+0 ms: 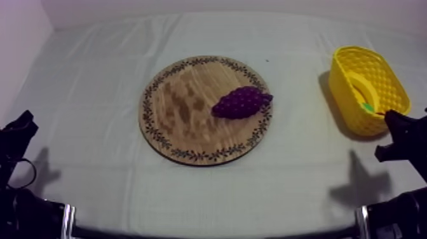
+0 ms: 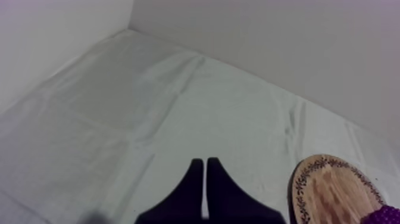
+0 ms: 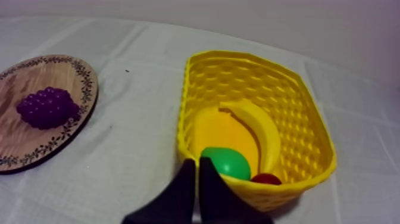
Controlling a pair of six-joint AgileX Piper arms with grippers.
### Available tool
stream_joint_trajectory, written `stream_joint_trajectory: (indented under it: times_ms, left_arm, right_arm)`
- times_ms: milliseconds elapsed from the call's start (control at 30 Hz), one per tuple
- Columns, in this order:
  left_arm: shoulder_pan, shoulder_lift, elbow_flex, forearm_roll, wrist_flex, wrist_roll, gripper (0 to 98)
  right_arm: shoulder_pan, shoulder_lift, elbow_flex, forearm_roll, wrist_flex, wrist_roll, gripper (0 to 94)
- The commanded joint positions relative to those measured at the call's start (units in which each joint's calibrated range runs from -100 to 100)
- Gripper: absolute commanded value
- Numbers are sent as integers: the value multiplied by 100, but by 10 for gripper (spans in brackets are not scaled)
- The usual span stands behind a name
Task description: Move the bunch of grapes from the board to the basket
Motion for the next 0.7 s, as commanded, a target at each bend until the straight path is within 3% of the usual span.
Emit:
stream_joint_trajectory:
  times_ms: [0,367,667]
  left_arm:
    - [-1,3,4,1,3,-1,0]
    - [-1,3,4,1,3,-1,0]
    - [-1,3,4,1,3,-1,0]
  right_arm:
    - [0,0,4,3,-5,0,2]
    - [-43,0,4,3,-5,11,2]
    - [-754,-8,-12,33,190,-240,44]
